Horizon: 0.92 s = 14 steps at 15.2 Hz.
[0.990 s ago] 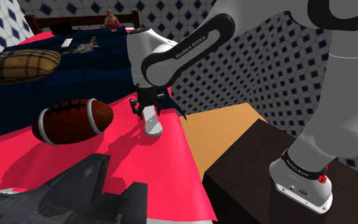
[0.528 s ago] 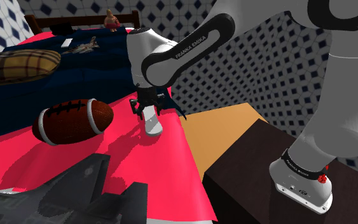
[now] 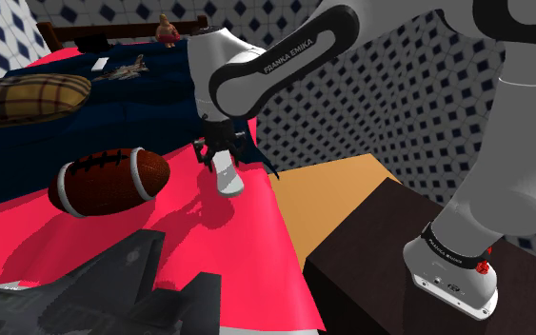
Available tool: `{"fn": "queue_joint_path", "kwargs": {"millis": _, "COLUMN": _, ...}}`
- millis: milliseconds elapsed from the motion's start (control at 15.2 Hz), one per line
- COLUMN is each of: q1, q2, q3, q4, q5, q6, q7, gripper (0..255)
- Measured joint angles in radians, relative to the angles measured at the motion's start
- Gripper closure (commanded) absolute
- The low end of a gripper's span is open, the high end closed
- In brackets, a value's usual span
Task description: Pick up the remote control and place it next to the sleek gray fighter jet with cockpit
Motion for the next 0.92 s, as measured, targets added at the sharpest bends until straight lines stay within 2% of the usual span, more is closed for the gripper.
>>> {"fn": "queue_joint_path", "kwargs": {"millis": 924, "q1": -0.009, "q2": -0.068, "q3": 0.015, "q4": 0.106, "q5": 0.042, "q6": -0.167, "q7": -0.025, "gripper": 255}}
